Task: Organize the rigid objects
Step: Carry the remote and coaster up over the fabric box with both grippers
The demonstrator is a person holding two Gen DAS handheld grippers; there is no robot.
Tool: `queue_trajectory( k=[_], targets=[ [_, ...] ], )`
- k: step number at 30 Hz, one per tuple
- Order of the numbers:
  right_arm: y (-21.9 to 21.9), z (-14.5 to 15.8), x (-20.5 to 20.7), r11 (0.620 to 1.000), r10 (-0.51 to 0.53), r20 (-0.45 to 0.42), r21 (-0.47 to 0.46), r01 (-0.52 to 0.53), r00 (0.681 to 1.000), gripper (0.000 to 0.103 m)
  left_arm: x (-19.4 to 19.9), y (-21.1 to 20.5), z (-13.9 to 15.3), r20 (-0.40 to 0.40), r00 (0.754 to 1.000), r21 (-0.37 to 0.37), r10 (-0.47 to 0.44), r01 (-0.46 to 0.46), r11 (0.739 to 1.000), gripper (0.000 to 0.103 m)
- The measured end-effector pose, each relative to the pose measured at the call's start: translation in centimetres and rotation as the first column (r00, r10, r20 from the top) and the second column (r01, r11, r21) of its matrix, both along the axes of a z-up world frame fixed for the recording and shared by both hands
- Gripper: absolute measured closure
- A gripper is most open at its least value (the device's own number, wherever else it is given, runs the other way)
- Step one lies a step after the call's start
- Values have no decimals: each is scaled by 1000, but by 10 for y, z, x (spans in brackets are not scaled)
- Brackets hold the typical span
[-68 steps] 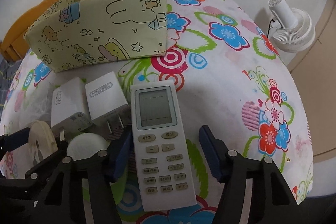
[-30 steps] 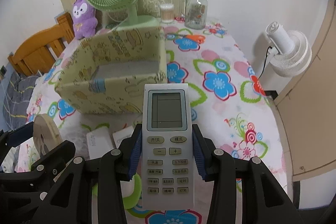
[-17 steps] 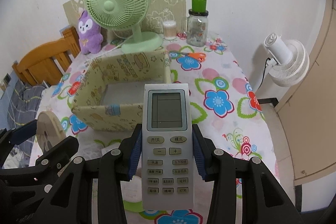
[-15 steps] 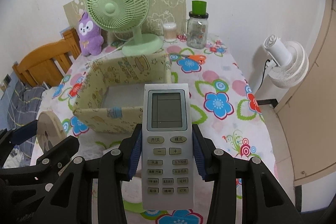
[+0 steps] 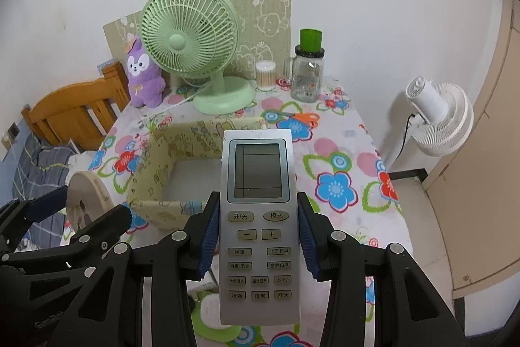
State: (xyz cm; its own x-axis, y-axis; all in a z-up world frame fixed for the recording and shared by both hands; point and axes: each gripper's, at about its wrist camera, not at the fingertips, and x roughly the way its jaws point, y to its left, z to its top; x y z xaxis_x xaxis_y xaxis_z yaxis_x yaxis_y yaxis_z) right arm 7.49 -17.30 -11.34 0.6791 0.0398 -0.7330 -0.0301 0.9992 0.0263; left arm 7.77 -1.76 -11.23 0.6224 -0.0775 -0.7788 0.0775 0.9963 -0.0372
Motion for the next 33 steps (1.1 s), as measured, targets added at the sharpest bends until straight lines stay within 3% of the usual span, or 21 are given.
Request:
queue_trajectory(
  k=[33],
  targets=[
    [4,1,75,1000,20,-27,21,-19,999,56,80,3,-16,-33,999,3,39,-38,999,19]
  ],
)
